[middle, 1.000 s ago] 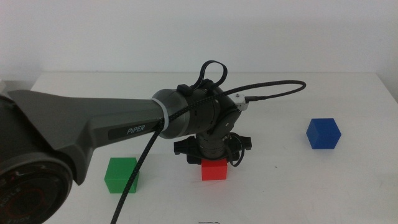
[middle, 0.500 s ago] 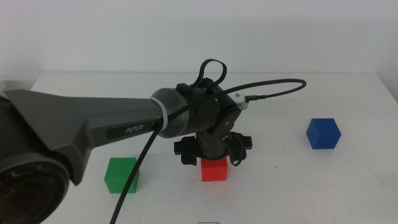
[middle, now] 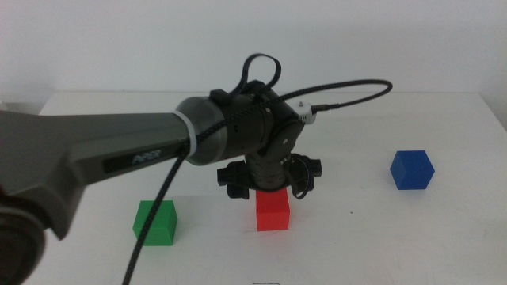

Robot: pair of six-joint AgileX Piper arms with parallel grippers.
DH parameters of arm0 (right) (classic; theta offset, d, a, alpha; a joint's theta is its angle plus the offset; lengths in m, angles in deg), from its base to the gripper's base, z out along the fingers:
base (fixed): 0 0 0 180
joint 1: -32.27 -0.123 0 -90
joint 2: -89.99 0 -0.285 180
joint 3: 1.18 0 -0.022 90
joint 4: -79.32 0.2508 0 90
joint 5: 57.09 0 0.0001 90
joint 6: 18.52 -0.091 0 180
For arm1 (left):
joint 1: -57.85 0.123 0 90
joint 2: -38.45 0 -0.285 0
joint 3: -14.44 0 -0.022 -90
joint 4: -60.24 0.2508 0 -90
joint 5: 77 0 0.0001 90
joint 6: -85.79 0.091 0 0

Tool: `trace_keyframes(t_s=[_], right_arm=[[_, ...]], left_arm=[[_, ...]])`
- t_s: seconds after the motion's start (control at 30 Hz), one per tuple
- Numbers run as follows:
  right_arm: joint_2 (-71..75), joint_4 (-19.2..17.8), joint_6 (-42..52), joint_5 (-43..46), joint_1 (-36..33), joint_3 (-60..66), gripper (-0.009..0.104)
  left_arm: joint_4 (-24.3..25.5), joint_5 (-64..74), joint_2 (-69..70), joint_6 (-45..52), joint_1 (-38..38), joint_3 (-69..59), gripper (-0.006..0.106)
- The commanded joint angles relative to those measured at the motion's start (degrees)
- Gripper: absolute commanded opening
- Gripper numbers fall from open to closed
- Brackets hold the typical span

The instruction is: Stack red cubes first, then green, then blue cubes in a specific spot.

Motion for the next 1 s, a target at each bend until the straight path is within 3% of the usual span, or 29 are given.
trace_keyframes(t_s=[0.0,0.53,0.83,0.97], right_arm=[[1.30,-0.52,0.36,4.43,0.27,-1.03,0.094],[1.30,-0.52,0.36,4.43,0.27,-1.03,0.094],[1.30,-0.52,0.36,4.43,0.27,-1.03,0.094],[1.30,-0.52,0.36,4.43,0.27,-1.03,0.094]], left_arm=[[0.80,-0.74,4.93,-0.35,-0.16,1.48,0.094],[4.26,11.22,22.08,11.19,0.17,1.48,0.094],[2.92,28.55,30.13,19.34,6.06,1.20,0.094],[1.39,29.17,35.07,22.70,9.58,-2.54,0.094]])
